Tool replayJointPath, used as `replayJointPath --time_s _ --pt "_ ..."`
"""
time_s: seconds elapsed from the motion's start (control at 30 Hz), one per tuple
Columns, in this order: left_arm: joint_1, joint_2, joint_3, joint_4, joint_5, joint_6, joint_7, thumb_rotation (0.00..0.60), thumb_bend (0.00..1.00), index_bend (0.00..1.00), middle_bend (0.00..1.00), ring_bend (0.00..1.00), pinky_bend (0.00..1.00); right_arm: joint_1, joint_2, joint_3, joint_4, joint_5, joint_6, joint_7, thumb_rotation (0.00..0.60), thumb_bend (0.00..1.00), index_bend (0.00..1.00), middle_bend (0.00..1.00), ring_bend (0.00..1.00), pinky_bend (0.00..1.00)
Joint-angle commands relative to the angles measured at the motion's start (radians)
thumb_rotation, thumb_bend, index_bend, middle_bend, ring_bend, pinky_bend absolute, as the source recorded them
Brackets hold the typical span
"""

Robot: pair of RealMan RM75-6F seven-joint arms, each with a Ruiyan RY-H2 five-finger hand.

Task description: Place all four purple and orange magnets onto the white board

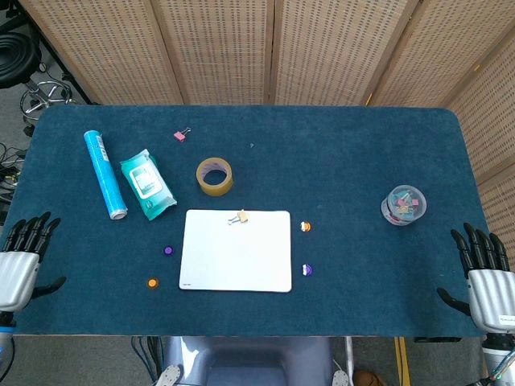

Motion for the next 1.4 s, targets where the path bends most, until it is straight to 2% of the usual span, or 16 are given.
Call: replayJointPath --time_s 0.03,0.17,0.43,0.63,1.4 --pt "-0.08 -0.041 -0.034 0.005 -0.036 -0.118 0.062 0.6 0.13 0.19 0.0 0.0 0.0 0.002 0.003 0.002 0.001 0.011 -0.01 0.009 0.6 0.0 0.0 0.0 0.0 0.0" --pt "-0.172 -0.144 -0.069 0.069 -0.078 -0.238 0.143 0.6 0.17 0.3 0.0 0.0 0.0 0.007 0.006 0.006 0.004 0.032 -0.028 0.023 0.6 0.0 0.0 0.0 0.0 0.0" --pt "-0.234 -0.269 -0.097 0.145 -0.154 -0.312 0.214 0.6 0.26 0.39 0.0 0.0 0.0 0.013 0.008 0.009 0.011 0.051 -0.049 0.036 0.6 0.0 0.0 0.0 0.0 0.0" --pt "-0.279 -0.351 -0.099 0.195 -0.196 -0.366 0.264 0.6 0.27 0.42 0.0 0.0 0.0 0.017 0.011 0.012 0.015 0.066 -0.064 0.05 0.6 0.0 0.0 0.0 0.0 0.0" --pt "-0.37 -0.494 -0.093 0.268 -0.304 -0.437 0.394 0.6 0.27 0.45 0.0 0.0 0.0 0.023 0.021 0.013 0.019 0.086 -0.083 0.075 0.6 0.0 0.0 0.0 0.0 0.0"
